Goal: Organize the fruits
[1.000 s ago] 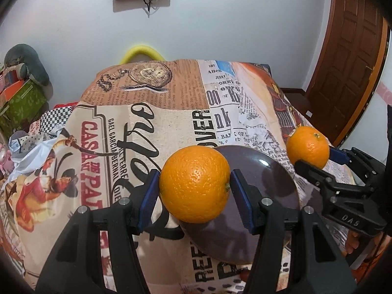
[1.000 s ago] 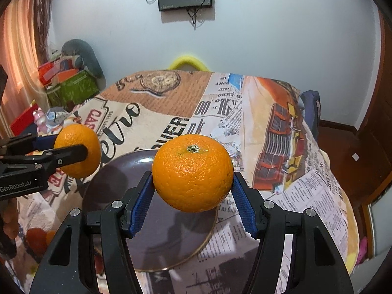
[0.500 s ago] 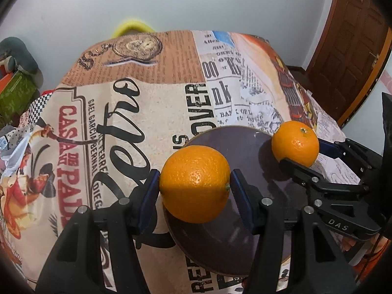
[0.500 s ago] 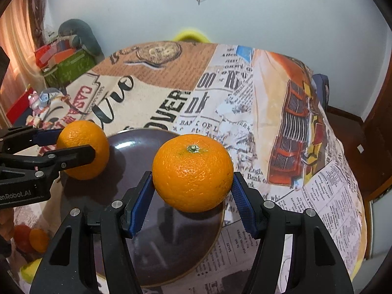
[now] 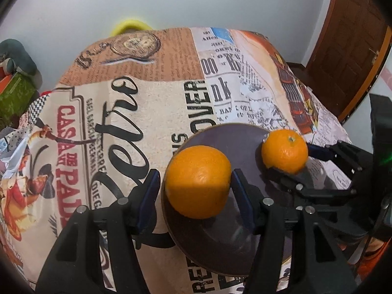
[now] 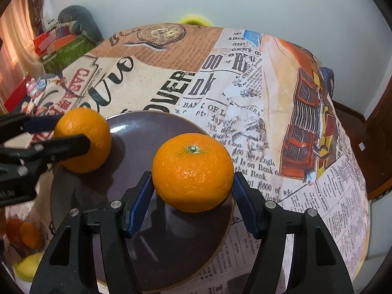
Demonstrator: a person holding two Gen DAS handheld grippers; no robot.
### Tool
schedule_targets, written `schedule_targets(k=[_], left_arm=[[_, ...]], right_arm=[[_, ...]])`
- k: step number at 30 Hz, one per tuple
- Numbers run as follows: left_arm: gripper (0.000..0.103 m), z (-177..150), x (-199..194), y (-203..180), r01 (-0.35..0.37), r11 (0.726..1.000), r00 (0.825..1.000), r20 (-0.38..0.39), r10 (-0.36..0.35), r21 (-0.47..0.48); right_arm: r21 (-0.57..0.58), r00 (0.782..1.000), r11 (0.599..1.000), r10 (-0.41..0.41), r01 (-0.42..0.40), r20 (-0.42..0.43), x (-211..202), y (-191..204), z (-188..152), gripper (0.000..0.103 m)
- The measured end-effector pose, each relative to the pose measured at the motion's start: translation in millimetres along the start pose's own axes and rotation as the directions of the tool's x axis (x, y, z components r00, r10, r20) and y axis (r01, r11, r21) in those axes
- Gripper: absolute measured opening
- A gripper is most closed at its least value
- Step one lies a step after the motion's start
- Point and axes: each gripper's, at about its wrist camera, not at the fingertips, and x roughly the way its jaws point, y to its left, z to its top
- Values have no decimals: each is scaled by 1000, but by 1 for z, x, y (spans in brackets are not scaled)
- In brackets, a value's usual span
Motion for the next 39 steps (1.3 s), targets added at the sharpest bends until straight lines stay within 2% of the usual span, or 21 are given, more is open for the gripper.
schedule_targets(k=[5,6,7,8,19,23,29,39], left_arm=[[62,-1,-22,0,-15,1000,999,45,14,8],[62,-2,-29,0,-21,1000,998,58,21,12],[62,-4,-35,0,-26,1000,997,69,25,14],[62,-5,-41,1,-29,999,997,77,28,16],[65,-32,-108,9,-47,999,986,157,48,-6],[65,-51,-125,13,-53,998,986,159,55,-17],[65,-85,-145,16,-61,998,987,145,64,-31],[69,-150,-161,18,-43,998,994,99,47,-42]], right_arm=[[-17,1000,1000,-19,19,11,-9,4,-6,63],[-16,999,999,-31,31,29,-15,4,-6,65],[-15,999,999,-35,36,40,-18,4,-5,74],[-11,998,999,-34,34,58,-25,4,-5,77],[14,989,999,-37,36,140,-86,9,-14,77],[9,985,999,-41,40,165,-110,15,-25,77],[24,986,1000,2,-6,166,-139,25,-55,81],[45,993,996,70,-74,94,-157,57,-116,83]])
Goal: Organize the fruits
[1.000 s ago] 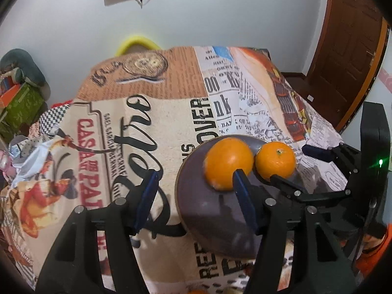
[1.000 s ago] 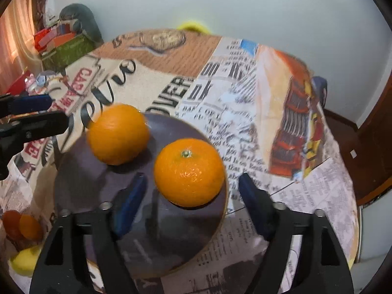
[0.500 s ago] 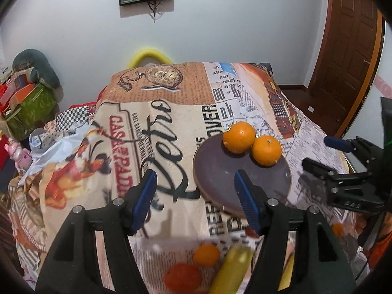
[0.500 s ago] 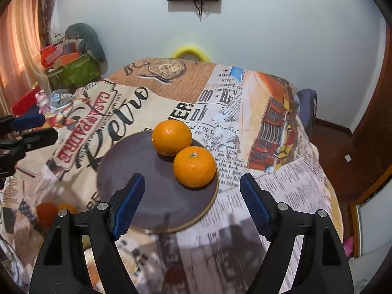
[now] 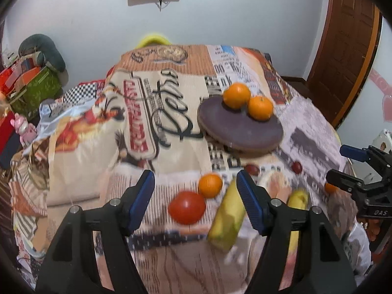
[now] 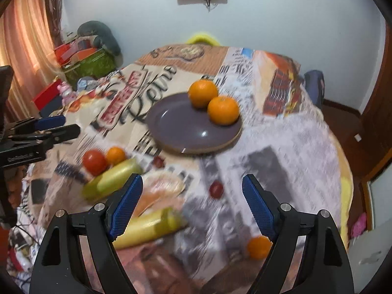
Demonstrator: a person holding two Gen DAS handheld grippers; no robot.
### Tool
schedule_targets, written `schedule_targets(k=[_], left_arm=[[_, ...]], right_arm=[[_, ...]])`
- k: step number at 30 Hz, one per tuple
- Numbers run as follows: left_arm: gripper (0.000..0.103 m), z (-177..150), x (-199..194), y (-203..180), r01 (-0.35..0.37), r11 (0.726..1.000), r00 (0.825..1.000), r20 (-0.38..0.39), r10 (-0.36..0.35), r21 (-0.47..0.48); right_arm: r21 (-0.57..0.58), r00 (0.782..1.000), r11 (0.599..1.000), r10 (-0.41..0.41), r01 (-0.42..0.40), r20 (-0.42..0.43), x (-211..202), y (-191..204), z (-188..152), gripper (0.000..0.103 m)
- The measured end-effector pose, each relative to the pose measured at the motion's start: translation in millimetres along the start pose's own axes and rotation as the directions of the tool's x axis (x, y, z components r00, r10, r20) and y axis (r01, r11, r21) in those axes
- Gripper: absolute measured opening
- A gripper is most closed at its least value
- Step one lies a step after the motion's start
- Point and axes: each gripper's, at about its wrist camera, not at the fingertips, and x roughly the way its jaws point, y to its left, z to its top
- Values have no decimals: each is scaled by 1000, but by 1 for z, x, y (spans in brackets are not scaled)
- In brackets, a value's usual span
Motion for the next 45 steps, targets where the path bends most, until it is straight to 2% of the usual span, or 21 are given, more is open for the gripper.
schedule_targets(k=[3,13,18,20,23,25,29,33,39,42,45], left_arm=[[69,-19,2,1,-3,1000,1000,-28,3,2],[69,-60,11,8,30,999,995,-98,-33,-34],[69,-69,17,1,55,998,992,-114,-57,-21],[65,-70,20,-3,66,998,991,-119,-67,-12],[58,-69,26,-7,88,996,987,-132,-88,-11],[57,-68,31,-10,98,995,985,-140,-99,-10],[56,-64,39,-19,103,995,984,-144,-100,12],[45,-59,51,-24,113,993,981,-161,-109,15],[43,-59,55,-26,122,992,980,-157,-119,11],[40,-61,52,-25,136,991,978,-158,-133,4],[39,-65,47,-25,145,989,977,-157,-142,7]], right_arm=[[13,1000,1000,23,-23,-18,0,9,-12,87],[-7,984,995,98,-100,-150,30,48,-38,87],[-46,976,995,82,-93,-203,45,61,-46,87],[-48,976,996,57,-69,-209,49,57,-48,87],[-6,973,995,94,-97,-211,47,43,-50,85],[-2,975,996,89,-91,-203,42,33,-52,83],[16,977,998,67,-65,-204,33,11,-57,73],[54,974,997,59,-48,-217,28,-10,-57,60],[120,986,990,89,-72,-139,11,-24,-46,60],[155,986,987,65,-41,-150,25,-28,-40,60],[223,981,973,97,-58,-169,42,-35,-37,60]])
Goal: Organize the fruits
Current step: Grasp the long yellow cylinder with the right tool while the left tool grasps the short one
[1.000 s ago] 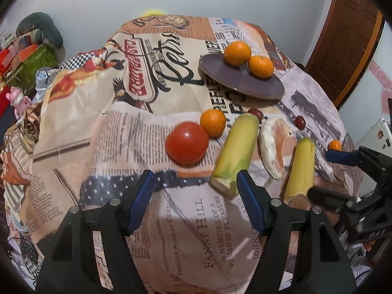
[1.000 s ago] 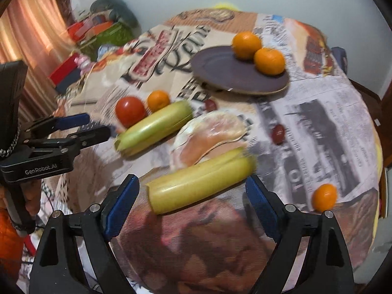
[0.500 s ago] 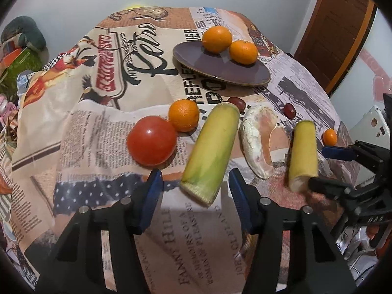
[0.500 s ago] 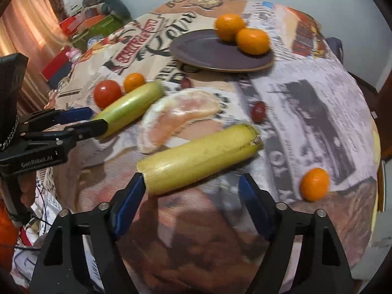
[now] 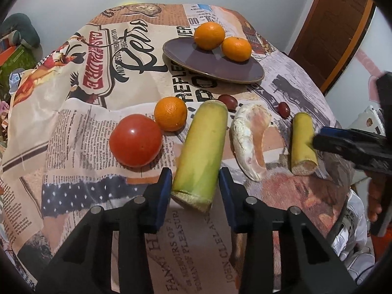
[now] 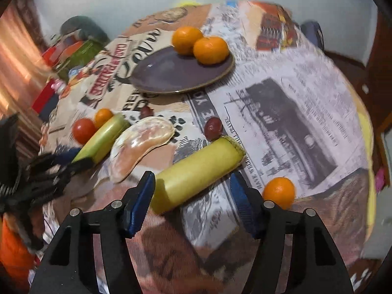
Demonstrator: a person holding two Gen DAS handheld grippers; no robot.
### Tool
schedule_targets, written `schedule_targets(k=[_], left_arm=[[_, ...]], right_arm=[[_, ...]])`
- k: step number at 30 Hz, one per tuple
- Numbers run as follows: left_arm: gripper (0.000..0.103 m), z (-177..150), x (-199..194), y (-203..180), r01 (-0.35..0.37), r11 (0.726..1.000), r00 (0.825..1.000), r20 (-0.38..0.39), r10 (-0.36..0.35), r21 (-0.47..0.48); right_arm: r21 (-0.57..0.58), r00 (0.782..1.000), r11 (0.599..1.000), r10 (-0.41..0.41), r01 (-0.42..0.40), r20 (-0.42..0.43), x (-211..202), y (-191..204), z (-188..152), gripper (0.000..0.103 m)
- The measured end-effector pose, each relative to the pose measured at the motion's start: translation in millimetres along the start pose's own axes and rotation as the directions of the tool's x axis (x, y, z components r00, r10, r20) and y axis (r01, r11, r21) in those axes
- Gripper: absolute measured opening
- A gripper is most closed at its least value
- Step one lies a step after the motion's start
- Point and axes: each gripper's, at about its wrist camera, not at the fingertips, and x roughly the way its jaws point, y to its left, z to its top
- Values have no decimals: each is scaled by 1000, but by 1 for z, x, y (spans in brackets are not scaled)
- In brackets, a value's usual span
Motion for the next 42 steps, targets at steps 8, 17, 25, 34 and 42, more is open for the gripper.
schedule_targets(k=[8,17,25,34,42], left_arm=[[36,-16,-12,-3,22,1000,1000,3,-22,10],[37,-18,-21,-18,24,997,999,-22,-22,77],[38,7,-14,-13,18,998,1000,-16,-17,65],[38,32,19,-15,25,999,998,-61,-22,43],[38,36,30,-16,12,999,998,-61,-10,36]], right_arm=[[0,1000,1000,-7,7,-22,20,7,7,63],[-177,1000,984,-17,12,-24,12,18,0,43],[-143,999,990,-1,-6,-50,2,1,4,38],[-116,998,993,-10,3,-55,23,-7,17,40],[-100,1000,995,-3,0,-30,22,-10,19,38]])
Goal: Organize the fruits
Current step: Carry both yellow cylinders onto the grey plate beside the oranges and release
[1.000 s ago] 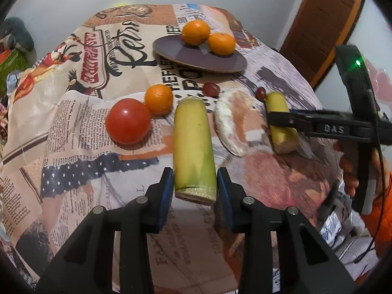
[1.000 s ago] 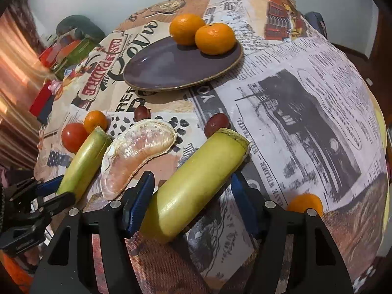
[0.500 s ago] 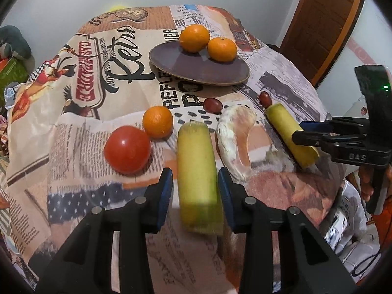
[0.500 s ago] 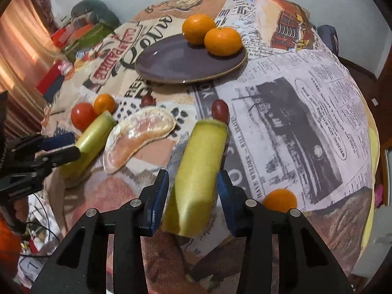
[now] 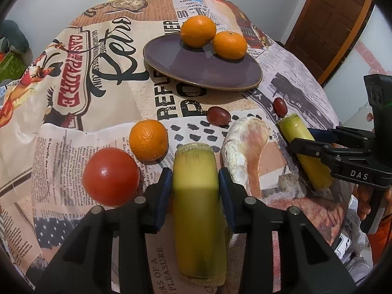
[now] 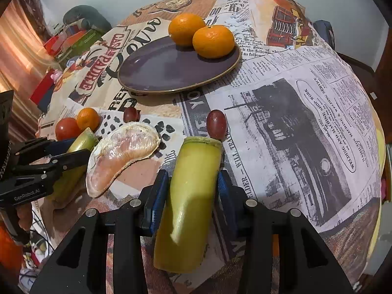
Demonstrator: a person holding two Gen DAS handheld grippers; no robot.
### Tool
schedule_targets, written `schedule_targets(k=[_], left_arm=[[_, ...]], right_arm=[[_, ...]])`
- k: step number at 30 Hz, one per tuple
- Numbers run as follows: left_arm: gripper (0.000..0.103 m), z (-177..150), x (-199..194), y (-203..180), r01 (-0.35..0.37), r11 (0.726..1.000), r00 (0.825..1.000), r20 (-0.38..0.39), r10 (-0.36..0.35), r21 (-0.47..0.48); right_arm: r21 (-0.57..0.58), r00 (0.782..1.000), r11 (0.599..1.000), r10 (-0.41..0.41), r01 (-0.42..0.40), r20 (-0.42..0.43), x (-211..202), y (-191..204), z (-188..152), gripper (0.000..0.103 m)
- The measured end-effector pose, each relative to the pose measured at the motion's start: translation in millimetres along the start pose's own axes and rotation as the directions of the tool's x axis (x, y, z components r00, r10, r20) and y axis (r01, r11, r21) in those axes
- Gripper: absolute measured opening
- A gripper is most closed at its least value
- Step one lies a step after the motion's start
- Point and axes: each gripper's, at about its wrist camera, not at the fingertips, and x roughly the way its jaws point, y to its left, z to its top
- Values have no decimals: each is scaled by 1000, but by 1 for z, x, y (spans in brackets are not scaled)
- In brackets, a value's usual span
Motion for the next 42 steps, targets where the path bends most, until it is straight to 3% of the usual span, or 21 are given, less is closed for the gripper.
schedule_targets(k=[8,20,31,42], left_arm=[[38,0,-31,-1,-11,1000,998,68,11,-5],[38,8,-94,-7,-20,1000,976,217,22,-8],[38,33,-109,-5,-5,1000,959,284,11,-21],[38,69,-96,-3,6,1000,951,308,-1,-14]], right_arm=[[-37,996,999,0,4,89,-30,13,1,35],[-110,975,994,0,25,224,-72,40,13,33],[-127,961,991,5,31,278,-80,45,37,33],[-137,955,989,-4,47,298,-71,39,68,34]])
